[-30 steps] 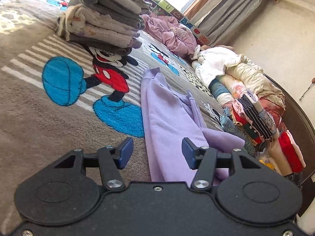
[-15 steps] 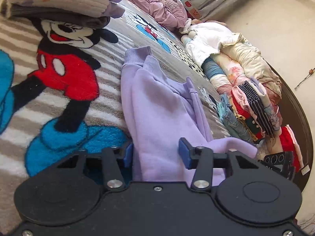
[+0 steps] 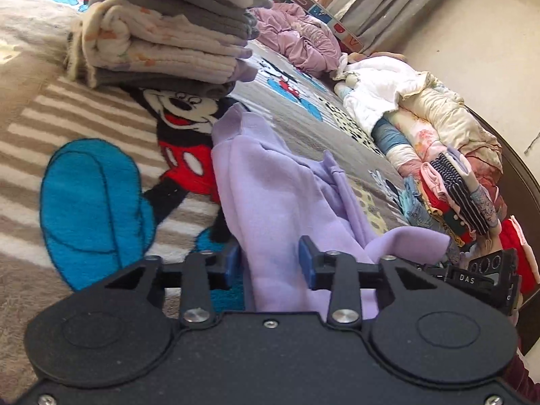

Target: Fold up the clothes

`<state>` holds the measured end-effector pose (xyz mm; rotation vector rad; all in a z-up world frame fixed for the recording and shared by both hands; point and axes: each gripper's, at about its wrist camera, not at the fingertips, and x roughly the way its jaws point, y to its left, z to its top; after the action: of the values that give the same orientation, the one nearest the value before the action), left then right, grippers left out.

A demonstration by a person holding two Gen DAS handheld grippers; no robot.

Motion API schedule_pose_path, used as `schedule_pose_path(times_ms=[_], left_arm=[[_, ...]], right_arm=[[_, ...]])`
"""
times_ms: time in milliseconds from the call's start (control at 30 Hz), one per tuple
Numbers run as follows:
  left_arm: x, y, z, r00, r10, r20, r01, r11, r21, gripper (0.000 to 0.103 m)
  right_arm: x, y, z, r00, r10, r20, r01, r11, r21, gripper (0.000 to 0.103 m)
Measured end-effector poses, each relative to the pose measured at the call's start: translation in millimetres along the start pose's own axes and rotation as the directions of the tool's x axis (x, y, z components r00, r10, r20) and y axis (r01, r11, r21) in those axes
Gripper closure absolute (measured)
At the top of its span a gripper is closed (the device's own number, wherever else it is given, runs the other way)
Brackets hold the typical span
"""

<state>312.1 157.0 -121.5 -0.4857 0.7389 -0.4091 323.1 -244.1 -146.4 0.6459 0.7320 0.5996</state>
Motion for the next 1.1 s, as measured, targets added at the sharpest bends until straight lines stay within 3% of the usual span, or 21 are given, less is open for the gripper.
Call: schedule_pose_path(times_ms=[67, 200, 233, 267, 400, 533, 567, 600, 633, 700, 900, 1100], left_arm=[[-2, 9, -1, 1.000, 0.005, 0.027, -0.004, 0.999, -0.047, 0.046], [-13, 19, -1, 0.995, -0.003, 0.098, 0.015, 0.993, -0.115, 0.048], [-14, 18, 0, 0.995, 0.007, 0.098, 0.004, 0.994, -0.109, 0.054], [-14, 17, 1, 0.995, 0.016, 0.099, -0.006, 0.995, -0.103, 0.072], [-9, 10, 3, 0.995, 0.026, 0.096, -0.019, 0.997, -0.073, 0.073], [-3, 0, 6, 0.990, 0.075, 0.116, -0.072, 0.997, -0.032, 0.073], [-4, -5, 6, 0.988, 0.078, 0.130, -0.078, 0.997, -0.001, 0.077], [-5, -11, 7, 0.986, 0.080, 0.143, -0.085, 0.996, 0.029, 0.099], [-7, -16, 7, 0.984, 0.082, 0.157, -0.093, 0.994, 0.060, 0.102], [-14, -22, 9, 0.979, 0.069, 0.190, -0.087, 0.992, 0.088, 0.102], [-55, -15, 11, 0.959, 0.034, 0.282, -0.051, 0.997, 0.054, 0.102], [-113, 4, 4, 0.921, 0.069, 0.383, -0.073, 0.997, -0.004, 0.102]], right_arm=[[-6, -4, 1, 1.000, -0.012, 0.023, 0.012, 1.000, 0.009, 0.063], [-24, -5, -1, 0.998, -0.043, 0.035, 0.043, 0.999, -0.009, 0.047], [-28, -3, -2, 0.998, -0.058, 0.035, 0.058, 0.998, -0.025, 0.043], [-31, -2, -4, 0.997, -0.069, 0.031, 0.071, 0.997, -0.042, 0.043], [-44, 1, -19, 0.994, -0.110, -0.001, 0.109, 0.989, -0.099, 0.044], [-55, -6, -29, 0.996, -0.087, 0.002, 0.087, 0.995, -0.039, 0.043], [-57, -7, -30, 0.997, -0.080, 0.006, 0.080, 0.997, -0.022, 0.043], [-60, -8, -32, 0.997, -0.076, 0.009, 0.076, 0.997, -0.012, 0.042], [-63, -8, -35, 0.997, -0.075, 0.011, 0.075, 0.997, -0.010, 0.042], [-72, -9, -41, 0.997, -0.073, 0.025, 0.073, 0.997, 0.000, 0.042], [-107, -10, -60, 0.994, -0.088, 0.066, 0.085, 0.995, 0.058, 0.039], [-135, -8, -87, 0.991, -0.091, 0.102, 0.078, 0.989, 0.123, 0.038]])
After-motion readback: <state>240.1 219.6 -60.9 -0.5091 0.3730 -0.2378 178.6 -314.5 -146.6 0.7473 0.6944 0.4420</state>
